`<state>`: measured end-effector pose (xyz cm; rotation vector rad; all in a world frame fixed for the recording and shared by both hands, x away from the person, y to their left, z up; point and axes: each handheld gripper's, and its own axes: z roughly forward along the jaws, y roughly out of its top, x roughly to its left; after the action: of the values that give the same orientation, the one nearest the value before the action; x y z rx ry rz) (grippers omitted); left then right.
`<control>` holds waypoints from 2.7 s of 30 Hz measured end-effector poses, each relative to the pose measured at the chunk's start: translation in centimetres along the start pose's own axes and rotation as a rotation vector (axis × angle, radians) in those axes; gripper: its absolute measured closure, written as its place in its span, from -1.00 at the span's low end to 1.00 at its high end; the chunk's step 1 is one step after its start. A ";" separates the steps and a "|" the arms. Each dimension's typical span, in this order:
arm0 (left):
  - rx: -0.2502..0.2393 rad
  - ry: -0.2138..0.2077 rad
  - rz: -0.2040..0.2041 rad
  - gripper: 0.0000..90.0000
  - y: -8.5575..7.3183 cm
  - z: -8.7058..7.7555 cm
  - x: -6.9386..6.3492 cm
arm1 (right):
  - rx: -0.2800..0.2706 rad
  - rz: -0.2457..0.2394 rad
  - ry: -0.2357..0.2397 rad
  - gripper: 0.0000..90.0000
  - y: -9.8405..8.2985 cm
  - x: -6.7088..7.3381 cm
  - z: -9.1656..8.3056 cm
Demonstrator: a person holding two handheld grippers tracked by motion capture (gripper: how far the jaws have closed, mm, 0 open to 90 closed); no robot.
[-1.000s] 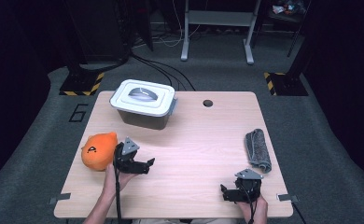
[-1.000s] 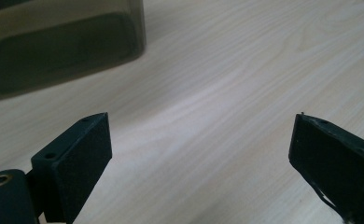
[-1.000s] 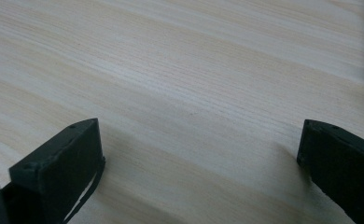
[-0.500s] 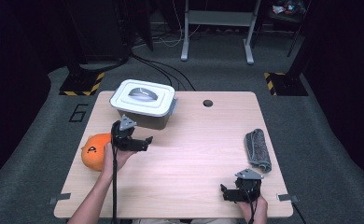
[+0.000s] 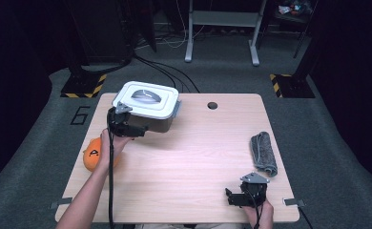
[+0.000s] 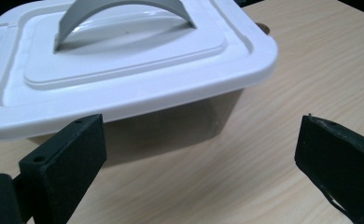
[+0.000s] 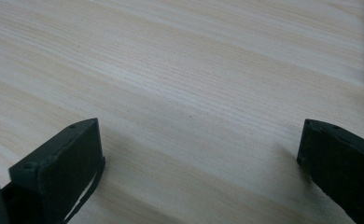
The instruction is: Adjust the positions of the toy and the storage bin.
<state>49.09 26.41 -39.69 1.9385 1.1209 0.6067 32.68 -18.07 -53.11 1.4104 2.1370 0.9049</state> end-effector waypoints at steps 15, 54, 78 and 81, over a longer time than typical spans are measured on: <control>-0.003 0.046 -0.024 -0.94 2.1 1.9 4.1 | 0.003 -0.005 0.002 -1.00 0.0 0.0 0.0; 0.048 -0.020 0.022 -0.85 3.2 7.1 8.7 | 0.003 -0.007 -0.004 -1.00 0.0 0.0 -0.1; 0.078 -0.070 0.079 -0.85 3.4 7.1 7.5 | 0.004 -0.007 -0.003 -1.00 -0.1 -0.1 -0.1; 0.071 -0.072 0.073 -0.85 3.5 7.2 7.2 | 0.002 -0.007 -0.004 -1.00 -0.1 -0.1 0.0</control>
<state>59.52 28.81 -40.83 2.0529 1.0426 0.5379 32.63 -18.14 -53.12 1.4040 2.1388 0.8965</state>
